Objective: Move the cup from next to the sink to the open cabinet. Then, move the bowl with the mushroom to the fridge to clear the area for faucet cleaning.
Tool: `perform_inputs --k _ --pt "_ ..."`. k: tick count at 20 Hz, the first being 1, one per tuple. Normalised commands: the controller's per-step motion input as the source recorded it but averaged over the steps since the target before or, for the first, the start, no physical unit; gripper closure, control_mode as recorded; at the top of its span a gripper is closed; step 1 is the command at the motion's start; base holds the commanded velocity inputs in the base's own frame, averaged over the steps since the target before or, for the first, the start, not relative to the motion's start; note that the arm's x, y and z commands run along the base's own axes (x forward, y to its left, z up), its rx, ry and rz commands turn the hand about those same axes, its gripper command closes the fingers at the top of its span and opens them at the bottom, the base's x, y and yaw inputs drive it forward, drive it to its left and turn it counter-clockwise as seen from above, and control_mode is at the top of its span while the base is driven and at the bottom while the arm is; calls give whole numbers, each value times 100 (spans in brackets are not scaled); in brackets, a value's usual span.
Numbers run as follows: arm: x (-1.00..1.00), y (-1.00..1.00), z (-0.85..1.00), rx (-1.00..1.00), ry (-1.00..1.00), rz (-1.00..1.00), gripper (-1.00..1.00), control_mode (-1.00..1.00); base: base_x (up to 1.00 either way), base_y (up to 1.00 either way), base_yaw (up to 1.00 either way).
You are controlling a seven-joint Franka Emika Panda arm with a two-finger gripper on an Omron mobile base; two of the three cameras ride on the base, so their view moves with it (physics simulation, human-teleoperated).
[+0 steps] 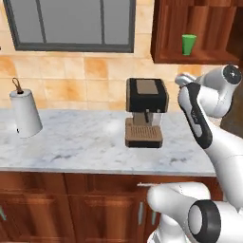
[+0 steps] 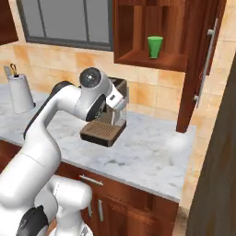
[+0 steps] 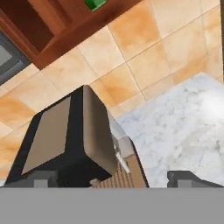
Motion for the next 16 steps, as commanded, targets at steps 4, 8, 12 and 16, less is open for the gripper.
perform_inputs --k 4,8,12,16 --pt "0 0 0 0 0 0 -100 100 0 0 91" --pt "0 0 0 0 0 0 -100 100 0 0 91" --pt "0 0 0 0 0 0 -100 100 0 10 90" --pt "0 0 0 0 0 0 -100 100 0 21 88"
